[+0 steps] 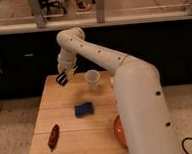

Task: Place the eraser in the ceramic cup

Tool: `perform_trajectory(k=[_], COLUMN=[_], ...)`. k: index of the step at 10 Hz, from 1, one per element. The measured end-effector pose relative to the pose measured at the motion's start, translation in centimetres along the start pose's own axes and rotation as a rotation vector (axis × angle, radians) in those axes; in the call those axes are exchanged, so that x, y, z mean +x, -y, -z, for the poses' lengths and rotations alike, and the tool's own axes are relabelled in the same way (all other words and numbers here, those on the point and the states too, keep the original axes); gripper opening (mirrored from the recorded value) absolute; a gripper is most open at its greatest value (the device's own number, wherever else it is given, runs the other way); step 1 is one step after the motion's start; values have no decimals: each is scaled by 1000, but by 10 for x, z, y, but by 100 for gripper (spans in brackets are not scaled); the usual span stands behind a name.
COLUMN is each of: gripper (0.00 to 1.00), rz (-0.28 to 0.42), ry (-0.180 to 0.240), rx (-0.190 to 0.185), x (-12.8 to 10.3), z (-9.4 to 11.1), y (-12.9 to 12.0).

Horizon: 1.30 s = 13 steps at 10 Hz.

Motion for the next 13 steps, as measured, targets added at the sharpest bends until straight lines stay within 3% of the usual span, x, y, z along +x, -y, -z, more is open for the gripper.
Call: perform_trajectory(k=[7, 13], gripper=[0, 0], rz=[-98, -167], ry=[114, 199], rx=[209, 329], x=[-4, -8], z=[25, 38], y=[0, 2])
